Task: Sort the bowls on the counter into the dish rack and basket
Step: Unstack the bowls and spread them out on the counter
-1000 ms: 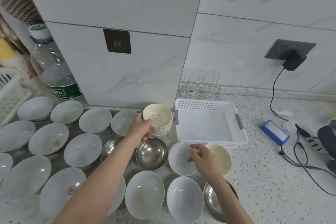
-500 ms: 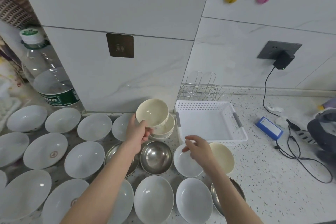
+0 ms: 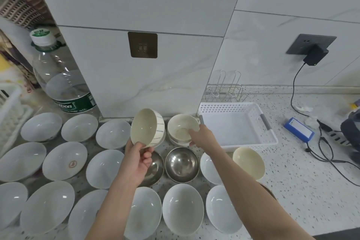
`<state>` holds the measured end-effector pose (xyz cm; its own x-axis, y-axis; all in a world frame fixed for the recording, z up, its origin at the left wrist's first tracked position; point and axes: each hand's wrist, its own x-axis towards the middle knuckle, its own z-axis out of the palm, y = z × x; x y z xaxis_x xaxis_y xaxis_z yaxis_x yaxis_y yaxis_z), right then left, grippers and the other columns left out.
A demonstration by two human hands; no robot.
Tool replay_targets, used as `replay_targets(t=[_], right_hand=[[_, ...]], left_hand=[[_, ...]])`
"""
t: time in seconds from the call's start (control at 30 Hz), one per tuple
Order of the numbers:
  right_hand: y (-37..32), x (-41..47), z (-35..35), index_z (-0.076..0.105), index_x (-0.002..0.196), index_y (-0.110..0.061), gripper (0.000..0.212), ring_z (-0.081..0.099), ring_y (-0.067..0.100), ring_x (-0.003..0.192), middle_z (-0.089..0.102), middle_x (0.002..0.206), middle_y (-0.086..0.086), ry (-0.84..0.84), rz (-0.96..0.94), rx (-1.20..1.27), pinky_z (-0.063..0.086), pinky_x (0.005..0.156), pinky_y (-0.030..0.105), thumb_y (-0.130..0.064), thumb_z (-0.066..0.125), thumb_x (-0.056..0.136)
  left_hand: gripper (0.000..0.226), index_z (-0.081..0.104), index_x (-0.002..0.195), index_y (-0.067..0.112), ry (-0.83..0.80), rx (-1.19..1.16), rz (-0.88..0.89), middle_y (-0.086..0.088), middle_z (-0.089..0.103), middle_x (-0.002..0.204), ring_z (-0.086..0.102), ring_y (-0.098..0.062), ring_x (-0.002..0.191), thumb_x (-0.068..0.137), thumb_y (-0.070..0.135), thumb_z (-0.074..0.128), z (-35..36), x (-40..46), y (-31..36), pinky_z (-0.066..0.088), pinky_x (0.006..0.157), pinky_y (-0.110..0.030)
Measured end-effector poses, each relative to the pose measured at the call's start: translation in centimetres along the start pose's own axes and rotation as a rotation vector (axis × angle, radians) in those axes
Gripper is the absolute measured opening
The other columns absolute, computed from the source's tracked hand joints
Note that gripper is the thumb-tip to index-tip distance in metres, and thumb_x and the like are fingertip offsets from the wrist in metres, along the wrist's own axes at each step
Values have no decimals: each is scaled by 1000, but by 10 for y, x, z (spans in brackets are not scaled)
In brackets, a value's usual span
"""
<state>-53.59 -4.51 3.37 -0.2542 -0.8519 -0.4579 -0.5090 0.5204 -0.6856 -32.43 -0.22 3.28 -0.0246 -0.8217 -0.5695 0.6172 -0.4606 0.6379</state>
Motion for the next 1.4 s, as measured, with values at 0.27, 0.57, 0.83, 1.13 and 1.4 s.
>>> replay_targets(t=[0.27, 0.57, 0.83, 1.13, 1.4], right_hand=[[1, 4, 21, 19, 148, -7, 60, 67, 37, 97, 63, 116, 20, 92, 46, -37, 52, 91, 51, -15, 45, 95], [-1, -7, 7, 31, 144, -17, 55, 59, 10, 57, 67, 93, 8, 112, 24, 136, 39, 49, 23, -12, 40, 90], [25, -35, -50, 45, 126, -18, 42, 53, 7, 47, 61, 76, 11, 137, 9, 544, 33, 37, 17, -3, 35, 88], [103, -54, -156, 50, 125, -12, 42, 47, 3, 39, 56, 63, 11, 227, 4, 783, 30, 36, 16, 1, 37, 88], [200, -65, -226, 43, 130, -38, 54, 60, 1, 52, 61, 101, -9, 495, -55, 631, 45, 58, 26, -6, 41, 86]], left_hand=[[27, 58, 111, 22, -10, 21, 0, -5, 58, 63, 43, -5, 39, 96, 2, 47, -19, -18, 3, 30, 33, -14], [27, 56, 108, 24, 9, -13, -18, -11, 54, 73, 43, -5, 39, 96, 2, 47, -20, -33, -7, 32, 33, -15], [29, 57, 104, 23, 26, -78, 24, -10, 54, 70, 45, -6, 39, 95, -1, 44, -2, -49, -31, 33, 33, -15], [25, 53, 109, 19, -11, -95, -9, -6, 57, 60, 42, -6, 37, 96, 0, 44, 73, -65, -101, 33, 32, -15], [23, 50, 114, 17, -60, -69, -93, -3, 57, 58, 41, -5, 37, 95, 4, 45, 147, -82, -195, 33, 32, -14]])
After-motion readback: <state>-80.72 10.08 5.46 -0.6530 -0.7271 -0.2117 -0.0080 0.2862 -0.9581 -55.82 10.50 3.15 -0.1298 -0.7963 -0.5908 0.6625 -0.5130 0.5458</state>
